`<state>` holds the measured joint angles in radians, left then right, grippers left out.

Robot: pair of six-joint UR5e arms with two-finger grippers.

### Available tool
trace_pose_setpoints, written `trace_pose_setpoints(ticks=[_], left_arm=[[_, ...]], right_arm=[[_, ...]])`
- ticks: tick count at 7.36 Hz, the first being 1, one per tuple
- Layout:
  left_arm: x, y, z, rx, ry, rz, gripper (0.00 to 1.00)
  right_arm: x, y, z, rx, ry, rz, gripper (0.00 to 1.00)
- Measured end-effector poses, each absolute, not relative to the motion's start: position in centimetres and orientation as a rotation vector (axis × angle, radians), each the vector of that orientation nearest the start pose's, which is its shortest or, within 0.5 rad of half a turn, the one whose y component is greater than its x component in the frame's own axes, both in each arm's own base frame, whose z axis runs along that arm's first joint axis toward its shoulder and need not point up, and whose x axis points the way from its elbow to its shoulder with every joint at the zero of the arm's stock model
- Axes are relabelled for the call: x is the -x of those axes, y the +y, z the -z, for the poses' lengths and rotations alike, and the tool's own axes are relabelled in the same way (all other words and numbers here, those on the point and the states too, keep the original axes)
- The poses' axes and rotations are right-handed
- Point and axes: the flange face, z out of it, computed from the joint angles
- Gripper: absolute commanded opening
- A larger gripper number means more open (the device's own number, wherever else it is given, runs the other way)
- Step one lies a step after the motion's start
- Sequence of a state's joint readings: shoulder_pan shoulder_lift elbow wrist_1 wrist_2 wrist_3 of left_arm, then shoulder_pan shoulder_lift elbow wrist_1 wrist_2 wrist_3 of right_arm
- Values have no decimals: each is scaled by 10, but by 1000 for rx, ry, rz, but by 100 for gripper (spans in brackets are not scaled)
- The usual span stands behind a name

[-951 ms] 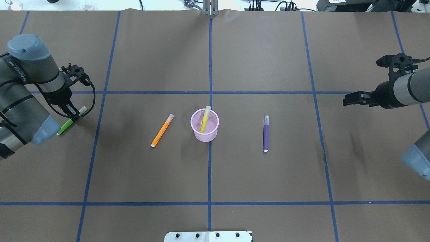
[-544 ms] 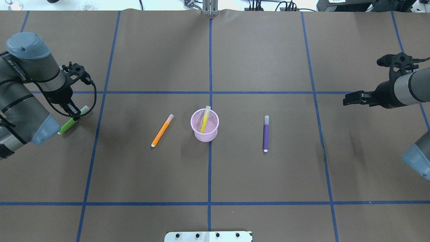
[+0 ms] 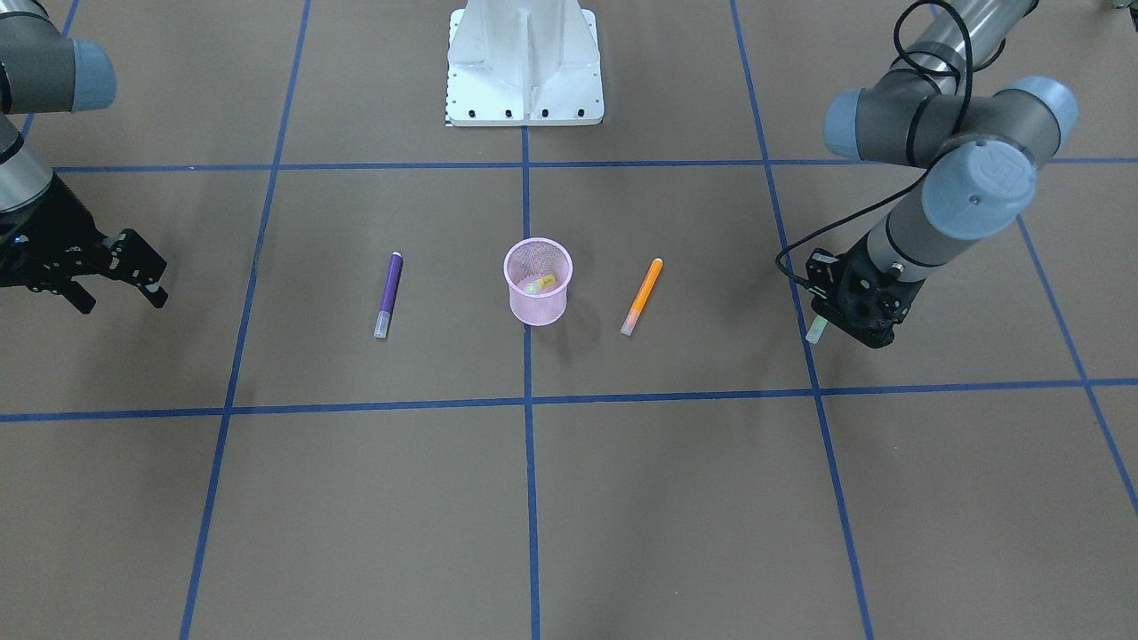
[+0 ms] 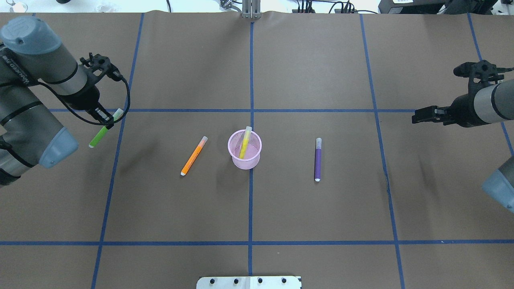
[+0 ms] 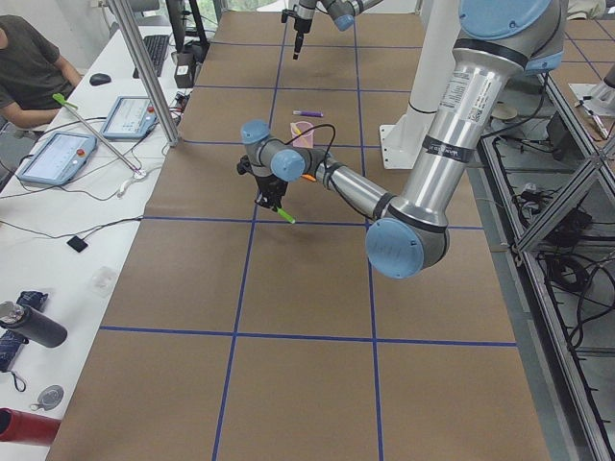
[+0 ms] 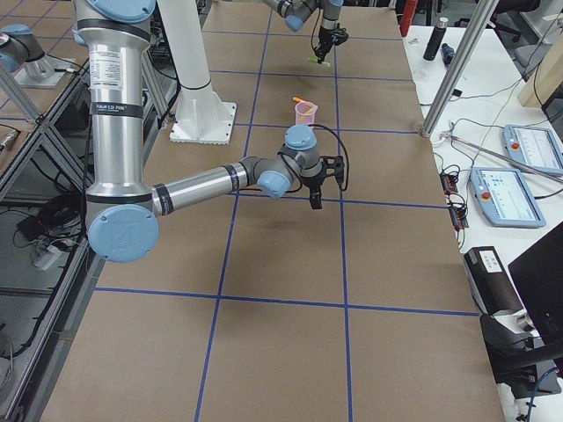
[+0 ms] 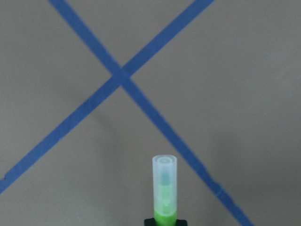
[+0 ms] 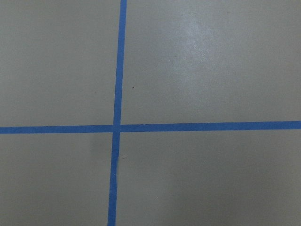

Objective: Collect pens into pen holder
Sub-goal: 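Lift the green marker with the left gripper and carry it over the cup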

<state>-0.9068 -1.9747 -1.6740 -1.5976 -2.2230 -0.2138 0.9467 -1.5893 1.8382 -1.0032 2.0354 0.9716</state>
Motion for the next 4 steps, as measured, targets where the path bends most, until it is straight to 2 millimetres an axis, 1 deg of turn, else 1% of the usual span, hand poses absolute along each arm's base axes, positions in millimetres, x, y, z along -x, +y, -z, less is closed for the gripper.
trace_pose_setpoints(ticks=[1, 2, 3, 4], left_arm=[[-342, -551, -336, -181, 850, -446, 0], [-353, -552, -296, -148, 895, -301, 0], [-369, -549, -256, -130, 935, -214, 0], [-384, -544, -217, -154, 965, -177, 0]], right_arm=[[221, -461, -483, -242, -873, -136, 98], [219, -461, -486, -240, -869, -140, 98], [217, -461, -487, -241, -867, -143, 98], [216, -462, -487, -242, -866, -147, 98]])
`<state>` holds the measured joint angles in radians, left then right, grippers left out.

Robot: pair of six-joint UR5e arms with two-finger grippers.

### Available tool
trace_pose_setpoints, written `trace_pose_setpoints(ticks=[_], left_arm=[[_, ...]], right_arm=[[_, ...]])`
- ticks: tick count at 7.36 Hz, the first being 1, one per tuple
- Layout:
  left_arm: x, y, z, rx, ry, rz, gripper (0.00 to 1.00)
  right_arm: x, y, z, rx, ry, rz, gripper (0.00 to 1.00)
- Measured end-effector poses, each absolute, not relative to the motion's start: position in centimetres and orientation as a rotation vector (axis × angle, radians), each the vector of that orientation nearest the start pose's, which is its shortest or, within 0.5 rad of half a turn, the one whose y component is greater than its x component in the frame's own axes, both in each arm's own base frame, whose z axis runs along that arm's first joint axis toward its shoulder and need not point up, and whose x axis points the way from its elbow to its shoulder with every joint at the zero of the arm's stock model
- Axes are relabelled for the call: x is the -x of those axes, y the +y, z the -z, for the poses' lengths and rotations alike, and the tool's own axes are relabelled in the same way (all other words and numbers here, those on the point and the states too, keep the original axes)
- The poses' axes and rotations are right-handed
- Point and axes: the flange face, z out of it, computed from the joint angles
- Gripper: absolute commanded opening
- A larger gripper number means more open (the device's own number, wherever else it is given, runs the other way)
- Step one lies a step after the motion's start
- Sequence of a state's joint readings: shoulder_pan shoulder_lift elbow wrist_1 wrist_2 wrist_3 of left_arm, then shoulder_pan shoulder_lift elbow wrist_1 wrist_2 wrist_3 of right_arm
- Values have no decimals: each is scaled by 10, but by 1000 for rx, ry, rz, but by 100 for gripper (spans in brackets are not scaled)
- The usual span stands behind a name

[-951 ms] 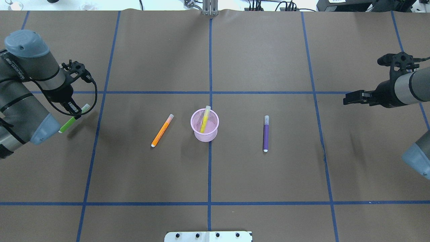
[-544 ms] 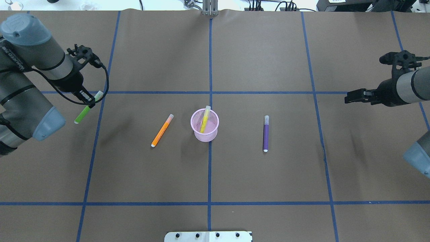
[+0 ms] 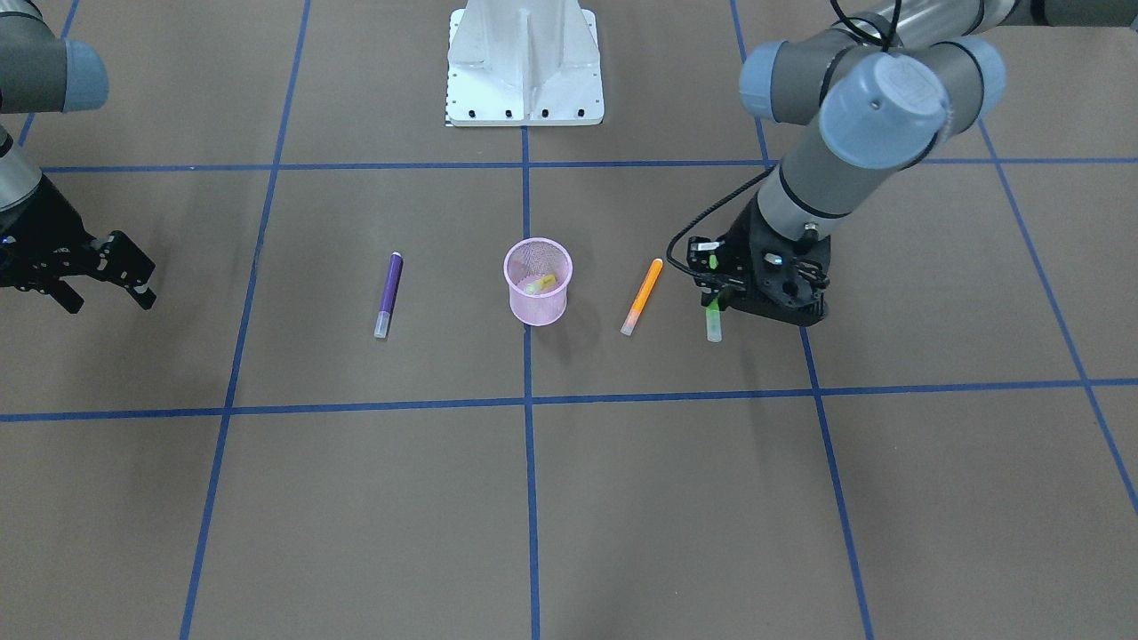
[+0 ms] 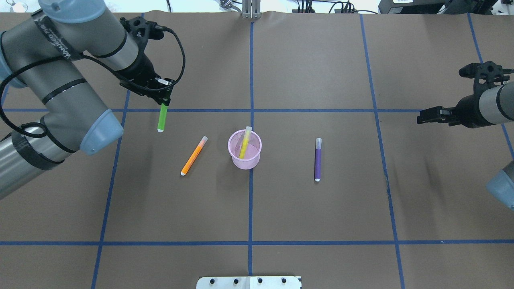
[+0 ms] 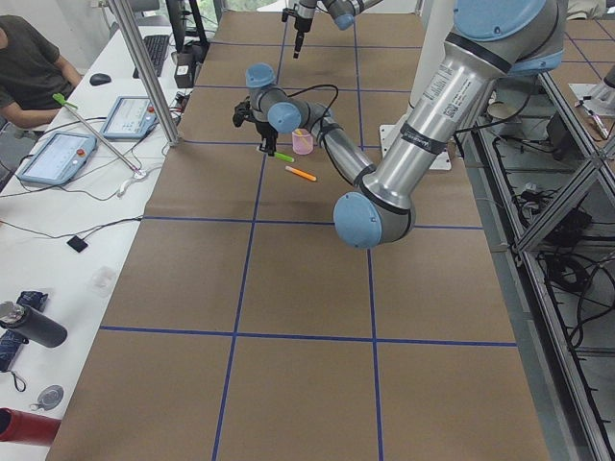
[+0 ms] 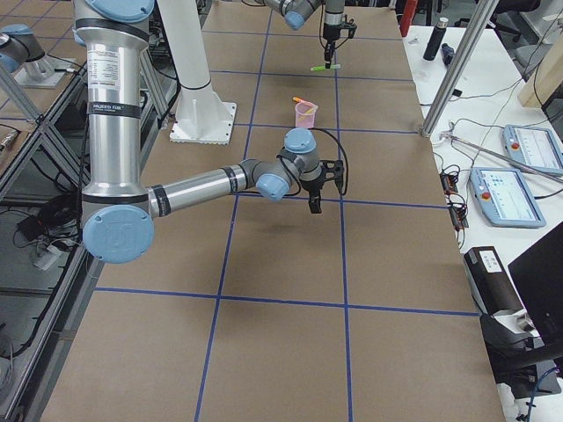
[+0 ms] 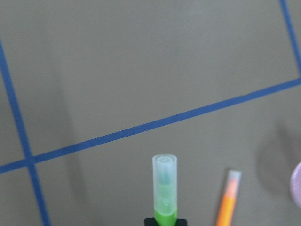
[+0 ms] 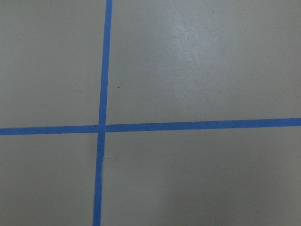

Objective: Collect pens into pen holder
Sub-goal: 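Lift the green marker with the left gripper and carry it over the cup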

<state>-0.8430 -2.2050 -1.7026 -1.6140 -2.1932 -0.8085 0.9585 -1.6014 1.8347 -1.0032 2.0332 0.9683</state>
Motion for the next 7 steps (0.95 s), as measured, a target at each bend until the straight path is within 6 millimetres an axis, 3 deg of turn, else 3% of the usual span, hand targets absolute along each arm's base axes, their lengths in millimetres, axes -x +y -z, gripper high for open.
trace_pose_setpoints(ticks=[2, 3, 7], left_arm=[[-422, -524, -154, -341, 995, -158, 0], [-441, -510, -135, -408, 1039, -138, 0], [-479, -474, -114, -583, 1044, -49, 0]], right_arm=[[213, -463, -487, -245, -864, -155, 98], [212, -464, -488, -245, -863, -158, 98], [211, -465, -487, -250, -861, -162, 98]])
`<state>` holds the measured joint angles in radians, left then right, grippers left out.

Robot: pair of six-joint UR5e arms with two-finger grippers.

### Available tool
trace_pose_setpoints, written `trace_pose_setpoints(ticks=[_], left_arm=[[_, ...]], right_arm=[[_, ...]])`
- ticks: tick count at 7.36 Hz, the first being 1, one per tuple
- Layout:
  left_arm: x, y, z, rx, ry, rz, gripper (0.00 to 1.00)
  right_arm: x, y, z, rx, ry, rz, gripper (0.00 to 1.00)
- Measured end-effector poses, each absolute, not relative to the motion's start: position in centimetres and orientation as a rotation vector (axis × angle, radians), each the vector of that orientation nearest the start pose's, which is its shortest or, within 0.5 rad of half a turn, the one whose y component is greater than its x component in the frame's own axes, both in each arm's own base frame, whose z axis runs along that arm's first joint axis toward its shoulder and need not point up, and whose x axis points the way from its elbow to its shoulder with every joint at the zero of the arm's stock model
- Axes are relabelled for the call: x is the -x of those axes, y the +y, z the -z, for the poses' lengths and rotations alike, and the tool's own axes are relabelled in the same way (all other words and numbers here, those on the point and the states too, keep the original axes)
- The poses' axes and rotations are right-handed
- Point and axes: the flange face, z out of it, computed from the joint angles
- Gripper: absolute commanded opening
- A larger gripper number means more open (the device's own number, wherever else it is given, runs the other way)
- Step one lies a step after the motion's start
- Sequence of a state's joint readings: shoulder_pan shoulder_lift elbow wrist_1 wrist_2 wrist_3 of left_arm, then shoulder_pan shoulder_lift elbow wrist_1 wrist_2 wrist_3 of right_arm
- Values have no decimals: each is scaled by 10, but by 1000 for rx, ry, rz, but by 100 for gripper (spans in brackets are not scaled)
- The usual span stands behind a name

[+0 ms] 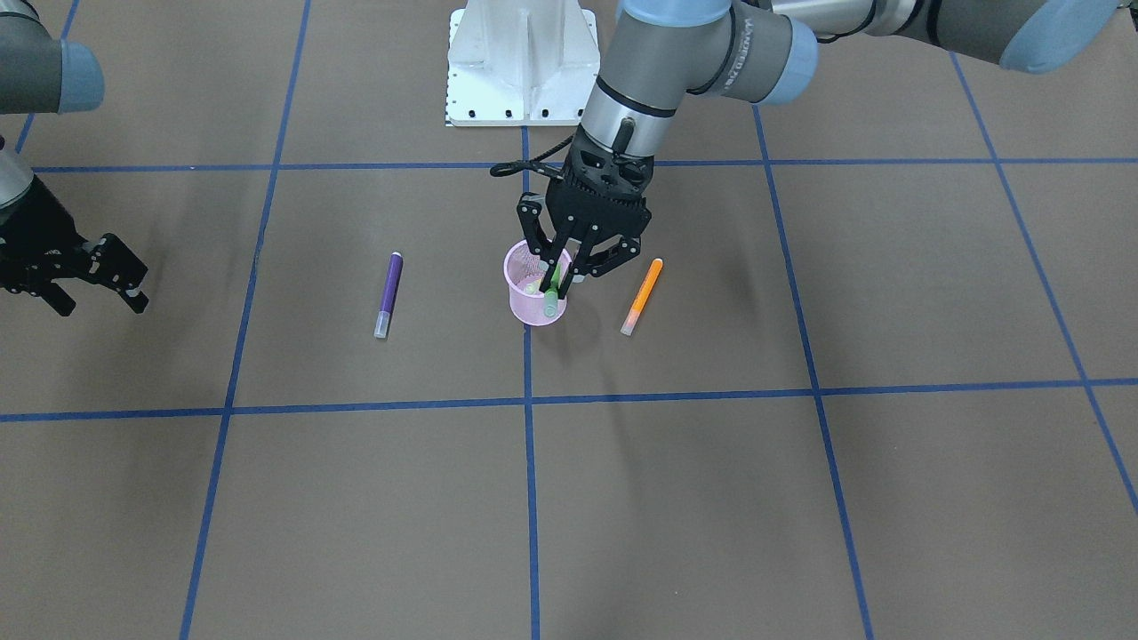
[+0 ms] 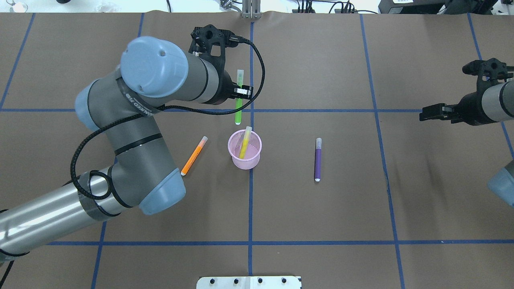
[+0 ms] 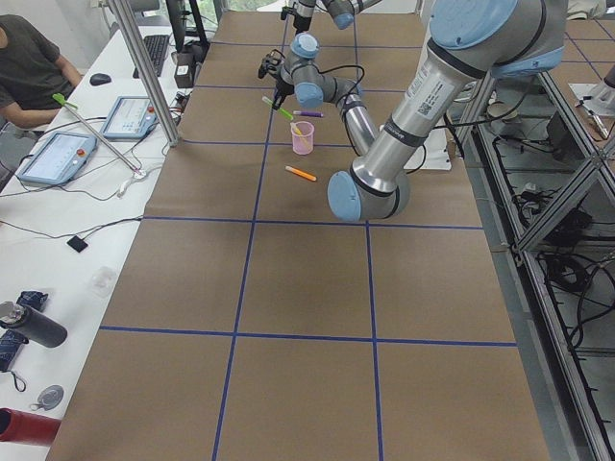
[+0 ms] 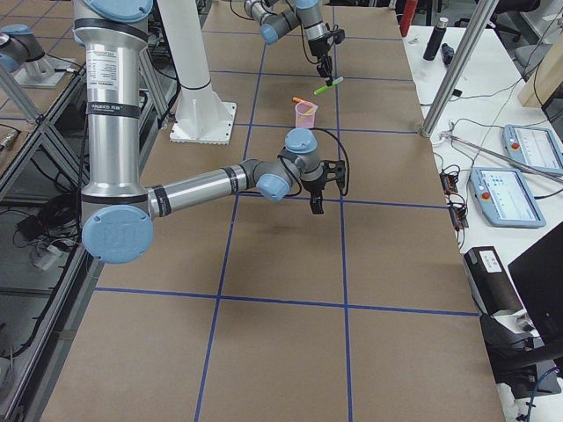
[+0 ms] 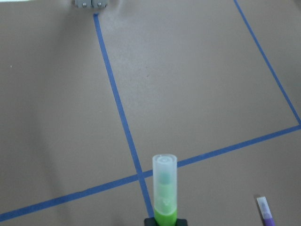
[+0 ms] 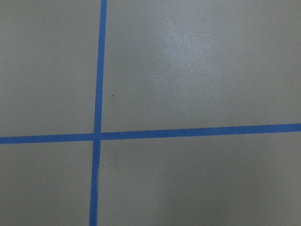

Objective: Collect pens into pen holder
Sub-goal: 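Lift the green marker with the left gripper and carry it over the cup, then lower the green marker into the pink cup and open the left gripper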

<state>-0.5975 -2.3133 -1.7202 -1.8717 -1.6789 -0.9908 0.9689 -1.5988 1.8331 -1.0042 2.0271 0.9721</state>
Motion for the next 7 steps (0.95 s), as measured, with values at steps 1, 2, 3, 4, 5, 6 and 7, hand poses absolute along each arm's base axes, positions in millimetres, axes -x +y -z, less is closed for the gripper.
trace_pose_setpoints(ticks=[1, 2, 3, 4, 5, 6, 7], left_arm=[[-487, -465, -114, -610, 1037, -43, 0], [-496, -454, -115, -627, 1036, -45, 0], [-505, -444, -120, -632, 1034, -52, 0], [-512, -437, -127, -627, 1030, -59, 0], [-517, -432, -132, -620, 1027, -66, 0], [-520, -429, -137, -614, 1024, -71, 0], [-522, -426, -139, -610, 1023, -75, 0]], right_arm=[[211, -466, -487, -250, -861, -163, 98], [211, -466, -487, -250, -861, -163, 99], [211, -466, -487, -250, -860, -163, 98], [211, -466, -487, -250, -859, -163, 99], [212, -466, -487, -250, -860, -163, 98], [212, -466, -487, -250, -860, -164, 99], [211, -466, -487, -250, -859, -164, 98]])
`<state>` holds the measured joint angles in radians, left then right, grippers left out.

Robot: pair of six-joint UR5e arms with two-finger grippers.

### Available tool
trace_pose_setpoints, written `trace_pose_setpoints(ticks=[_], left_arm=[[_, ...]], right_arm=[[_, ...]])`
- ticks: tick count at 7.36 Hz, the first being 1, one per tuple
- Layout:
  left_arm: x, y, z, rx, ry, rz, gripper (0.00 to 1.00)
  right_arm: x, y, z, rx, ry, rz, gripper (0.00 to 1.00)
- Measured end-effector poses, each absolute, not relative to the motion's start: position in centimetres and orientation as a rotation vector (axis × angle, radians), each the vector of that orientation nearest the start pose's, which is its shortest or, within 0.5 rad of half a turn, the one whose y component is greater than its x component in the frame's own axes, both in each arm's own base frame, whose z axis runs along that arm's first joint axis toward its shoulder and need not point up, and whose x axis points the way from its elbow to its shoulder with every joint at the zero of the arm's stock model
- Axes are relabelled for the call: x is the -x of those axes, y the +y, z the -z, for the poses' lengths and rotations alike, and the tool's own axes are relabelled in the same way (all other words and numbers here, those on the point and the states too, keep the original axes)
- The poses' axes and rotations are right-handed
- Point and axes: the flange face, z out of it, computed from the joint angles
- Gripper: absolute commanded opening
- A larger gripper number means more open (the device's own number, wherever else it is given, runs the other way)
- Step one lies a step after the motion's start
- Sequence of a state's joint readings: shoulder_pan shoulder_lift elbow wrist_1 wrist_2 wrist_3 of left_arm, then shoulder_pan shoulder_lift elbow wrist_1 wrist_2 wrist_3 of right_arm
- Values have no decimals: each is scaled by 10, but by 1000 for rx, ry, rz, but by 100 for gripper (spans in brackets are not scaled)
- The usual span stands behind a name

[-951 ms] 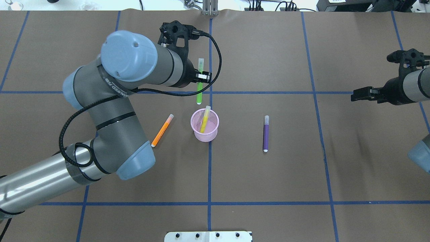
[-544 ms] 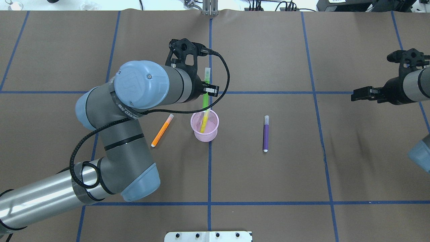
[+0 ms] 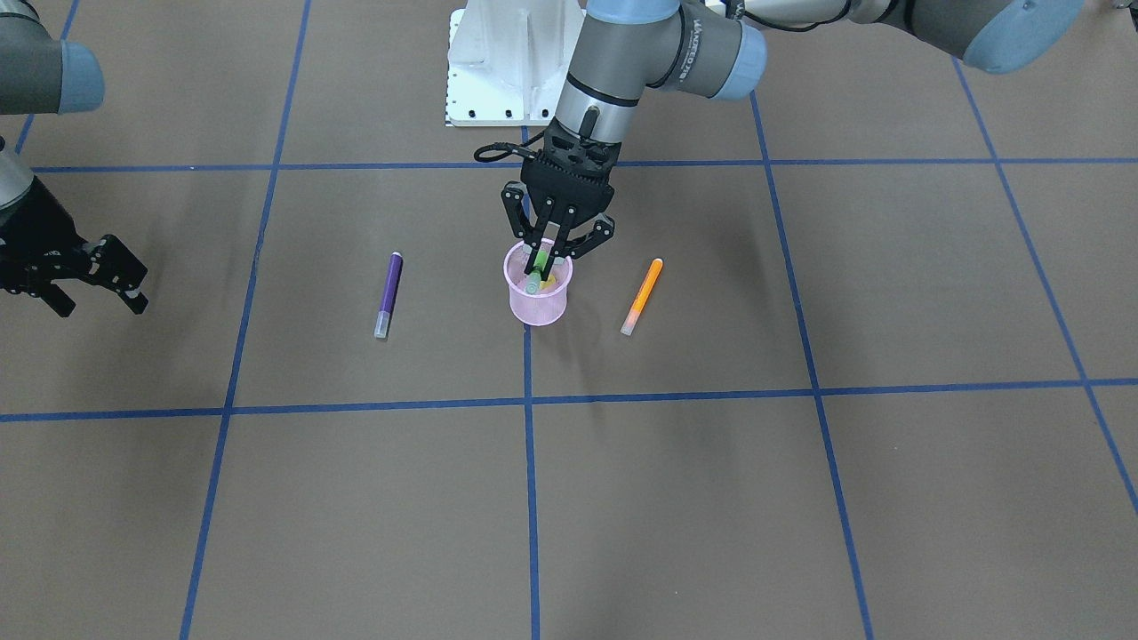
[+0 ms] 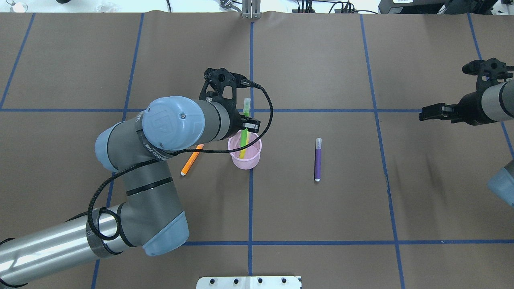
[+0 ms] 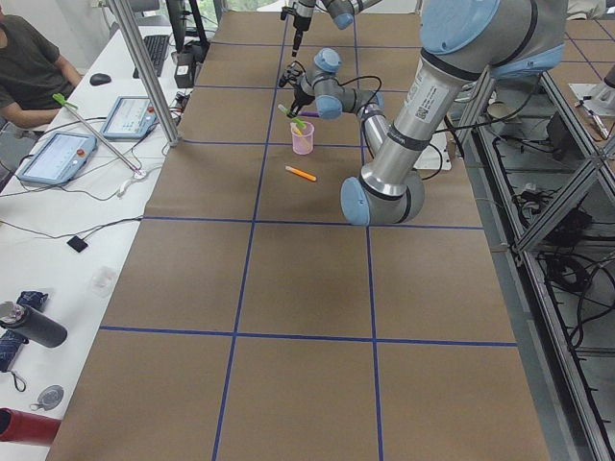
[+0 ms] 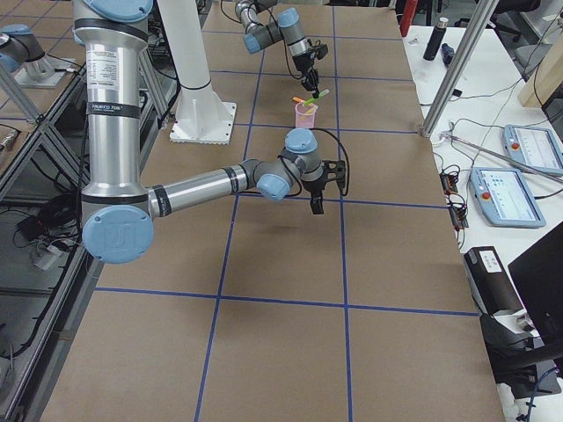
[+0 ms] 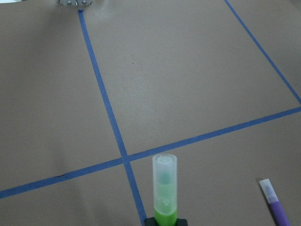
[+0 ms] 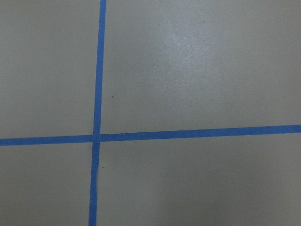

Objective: Collect pens into pen holder
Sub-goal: 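Lower the green marker into the pink cup and open the left gripper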

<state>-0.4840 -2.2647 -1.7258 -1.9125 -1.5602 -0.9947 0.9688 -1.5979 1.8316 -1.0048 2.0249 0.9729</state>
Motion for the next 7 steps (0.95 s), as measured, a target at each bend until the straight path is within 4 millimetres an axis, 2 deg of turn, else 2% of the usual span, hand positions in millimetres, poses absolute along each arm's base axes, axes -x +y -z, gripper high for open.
trace_pose_setpoints(ticks=[1, 3, 4, 6, 7], left_arm=[[-523, -425, -141, -607, 1023, -76, 45], [-526, -422, -143, -602, 1022, -80, 87], [-527, -421, -144, -601, 1022, -82, 98], [-522, -421, -139, -609, 1035, -79, 99], [-512, -424, -134, -618, 1049, -62, 97]], right_arm=[[211, -466, -488, -250, -859, -165, 98], [212, -466, -490, -246, -855, -166, 98], [213, -467, -492, -242, -853, -168, 98], [214, -468, -493, -239, -853, -172, 99], [215, -469, -491, -236, -857, -181, 99]])
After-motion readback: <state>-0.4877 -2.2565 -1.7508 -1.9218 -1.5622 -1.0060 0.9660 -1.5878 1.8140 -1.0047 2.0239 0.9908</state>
